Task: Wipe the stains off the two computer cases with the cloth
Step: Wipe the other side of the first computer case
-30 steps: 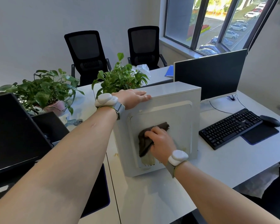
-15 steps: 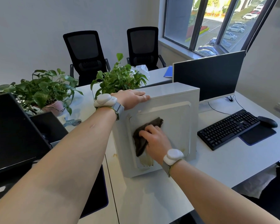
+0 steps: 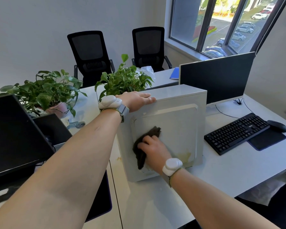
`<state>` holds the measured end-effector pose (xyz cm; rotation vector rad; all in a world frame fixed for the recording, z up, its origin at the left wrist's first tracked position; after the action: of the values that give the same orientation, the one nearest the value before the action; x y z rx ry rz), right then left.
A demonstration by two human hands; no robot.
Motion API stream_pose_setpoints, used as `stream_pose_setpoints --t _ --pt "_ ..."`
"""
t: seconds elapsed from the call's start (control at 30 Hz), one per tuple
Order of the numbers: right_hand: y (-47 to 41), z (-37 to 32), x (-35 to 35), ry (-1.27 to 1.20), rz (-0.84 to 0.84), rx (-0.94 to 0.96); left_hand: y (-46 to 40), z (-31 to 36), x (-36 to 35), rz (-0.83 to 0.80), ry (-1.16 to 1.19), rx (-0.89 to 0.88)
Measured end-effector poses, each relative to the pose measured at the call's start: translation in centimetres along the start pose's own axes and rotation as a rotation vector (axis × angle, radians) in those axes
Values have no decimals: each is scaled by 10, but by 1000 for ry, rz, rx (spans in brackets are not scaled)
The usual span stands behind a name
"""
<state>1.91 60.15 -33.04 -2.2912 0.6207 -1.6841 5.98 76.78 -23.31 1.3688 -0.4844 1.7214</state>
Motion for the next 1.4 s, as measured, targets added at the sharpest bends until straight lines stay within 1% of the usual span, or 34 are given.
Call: stream_pose_setpoints --t 0.07,0.13,0.17,0.2,0.3,0.33,0.37,0.4,0.43,0.53,0.57,0.6,0.63,0.67,0.7,0.77,0.8,0.83,0.87,0.9,0.93,1.0,1.07,1.13,1.17,1.2,1.23,1.27,1.3,1.4 --pt "20 2 -29 75 -210 16 0 0 0 1 9 3" --pt "33 6 -42 135 -351 -24 -1 2 -1 -9 23 0" --pt "33 4 -38 124 -350 -33 -2 2 -1 -8 25 -1" --pt "28 0 -29 91 -296 -31 -2 1 -1 -3 26 1" --pt "0 -13 15 10 59 17 -2 -1 0 1 26 4" --pt "-7 -15 27 5 153 22 -1 -1 0 -2 29 5" --pt "-12 -14 31 6 193 15 -1 0 0 -3 29 5" --pt "-15 -12 27 19 179 9 0 0 1 -1 30 6" --pt "-15 -11 18 38 122 11 1 0 1 3 28 7" --pt "1 -12 -17 88 -112 46 2 1 1 -2 29 7" --pt "5 -11 -22 91 -156 49 2 1 2 -2 31 7" --pt "7 -9 -23 75 -176 38 1 1 1 -3 34 8" --pt "8 -7 -18 32 -155 10 1 2 1 2 35 6" --pt "8 -4 -7 -34 -83 -43 0 1 2 11 36 4" --pt "9 3 9 -117 43 -130 1 2 2 14 35 2" --pt "21 34 52 -273 362 -404 3 0 1 11 31 3" --pt "31 54 69 -335 480 -560 4 0 1 9 30 4" --pt "40 74 80 -391 540 -710 5 0 1 8 31 5" --pt "47 92 82 -431 555 -839 6 0 1 7 32 7" --pt "51 106 83 -421 548 -916 6 2 1 6 32 5" --pt "51 113 81 -346 520 -936 6 3 1 7 33 2" --pt "47 107 71 -171 453 -878 5 5 1 13 27 0" --pt "42 83 48 -85 367 -771 3 3 1 11 26 10" --pt "33 53 21 -103 221 -585 0 3 1 4 40 6" --pt "28 37 5 -121 106 -487 -2 0 1 3 54 7" --pt "27 28 -7 -147 -2 -434 -3 -1 1 2 66 4" --pt "28 26 -15 -174 -84 -426 -5 -1 1 2 75 4" --pt "29 28 -12 -202 -93 -447 -7 -1 1 4 79 5" --pt "28 33 -1 -229 -29 -474 -7 -2 1 4 84 7" --pt "29 66 60 -313 340 -602 -7 -3 1 -2 92 14"
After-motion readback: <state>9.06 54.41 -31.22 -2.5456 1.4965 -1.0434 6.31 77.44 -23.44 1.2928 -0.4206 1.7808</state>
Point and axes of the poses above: each hand's wrist, its own y-axis away from the middle knuckle, its own x-axis out of the back of the hand, z = x × y, the point moved 9 cm from there along -y, towards the middle knuckle, and after that the axes turned 3 degrees about z, right-handed, at the moved point
